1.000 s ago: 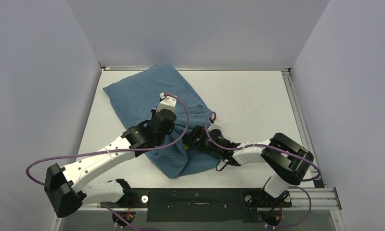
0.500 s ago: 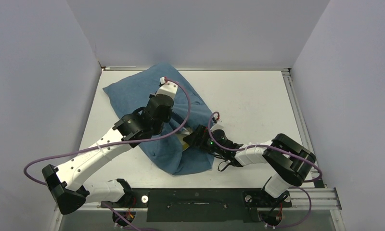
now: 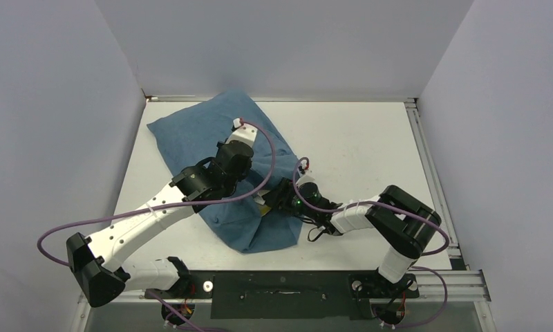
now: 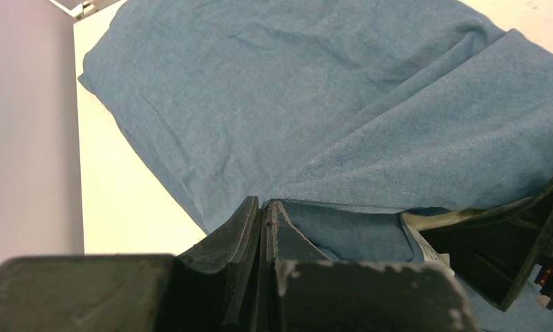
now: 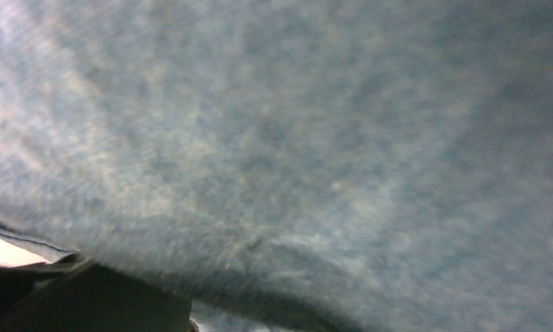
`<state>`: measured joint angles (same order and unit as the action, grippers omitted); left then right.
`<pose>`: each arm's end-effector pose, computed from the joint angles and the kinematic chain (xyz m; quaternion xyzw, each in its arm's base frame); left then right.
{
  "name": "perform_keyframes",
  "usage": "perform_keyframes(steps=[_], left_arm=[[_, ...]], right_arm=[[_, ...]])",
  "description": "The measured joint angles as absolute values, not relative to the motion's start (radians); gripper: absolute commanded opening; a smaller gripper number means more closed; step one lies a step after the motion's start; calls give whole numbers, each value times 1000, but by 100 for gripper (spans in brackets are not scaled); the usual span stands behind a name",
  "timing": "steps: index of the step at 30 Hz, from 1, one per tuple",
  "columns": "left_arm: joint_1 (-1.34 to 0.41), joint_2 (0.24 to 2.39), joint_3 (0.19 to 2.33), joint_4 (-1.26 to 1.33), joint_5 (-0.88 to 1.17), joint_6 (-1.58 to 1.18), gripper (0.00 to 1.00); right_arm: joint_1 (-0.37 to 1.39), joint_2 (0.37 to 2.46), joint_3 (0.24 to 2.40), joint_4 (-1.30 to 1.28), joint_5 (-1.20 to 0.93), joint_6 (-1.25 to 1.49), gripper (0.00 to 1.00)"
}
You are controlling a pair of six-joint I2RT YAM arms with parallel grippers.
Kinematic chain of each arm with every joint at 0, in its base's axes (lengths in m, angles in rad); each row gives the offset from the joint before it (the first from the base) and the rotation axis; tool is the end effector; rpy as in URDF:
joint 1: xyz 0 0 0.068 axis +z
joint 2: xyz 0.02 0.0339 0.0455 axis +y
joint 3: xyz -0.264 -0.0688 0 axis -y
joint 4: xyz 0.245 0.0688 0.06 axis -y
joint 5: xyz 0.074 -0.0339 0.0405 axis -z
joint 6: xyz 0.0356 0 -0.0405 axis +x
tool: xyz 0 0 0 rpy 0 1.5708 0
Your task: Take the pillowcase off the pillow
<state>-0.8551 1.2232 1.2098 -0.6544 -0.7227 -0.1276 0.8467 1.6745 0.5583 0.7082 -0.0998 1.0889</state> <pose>0.1850 -0.1769 0.3561 0.1553 0.8415 0.0879 0.5099 0.2022 0.2340 0.1389 0.0736 0.8319 0.4754 0.2767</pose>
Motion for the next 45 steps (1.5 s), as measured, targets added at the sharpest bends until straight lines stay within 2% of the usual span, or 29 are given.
perform_keyframes(steps=[2,3,4,6,8,10,13,17,19,24,34,39,45], left_arm=[[-849,1223,1192,-648,-730,-140,0],[-846,1222,1180,-645,-735,-149,0],[-839,1222,1167,-643,-739,-157,0],[-819,1222,1142,-643,-749,-176,1],[-793,1222,1124,-640,-749,-197,10],[-767,1225,1112,-634,-750,-211,24],[-739,1237,1102,-631,-767,-234,38],[-731,1254,1102,-631,-760,-255,70],[-731,1254,1102,-630,-735,-262,80],[-747,1219,1077,-628,-644,-302,93],[-924,1073,1003,-674,-540,-410,93],[-1024,1071,929,-689,-504,-480,87],[-1065,1098,865,-696,-472,-548,78]], right_arm=[[837,1682,557,710,-113,1093,28],[830,1680,554,711,-120,1094,15],[824,1676,553,712,-125,1091,7],[810,1659,547,709,-131,1086,5],[798,1620,535,694,-136,1081,5],[788,1560,518,678,-140,1073,5],[775,1456,496,639,-137,1055,5],[771,1382,492,587,-125,1028,5],[771,1365,491,562,-118,1015,5],[771,1340,491,502,-98,986,5],[771,1309,492,442,-66,953,5],[771,1309,492,433,-59,952,5],[771,1309,492,431,-57,950,5]])
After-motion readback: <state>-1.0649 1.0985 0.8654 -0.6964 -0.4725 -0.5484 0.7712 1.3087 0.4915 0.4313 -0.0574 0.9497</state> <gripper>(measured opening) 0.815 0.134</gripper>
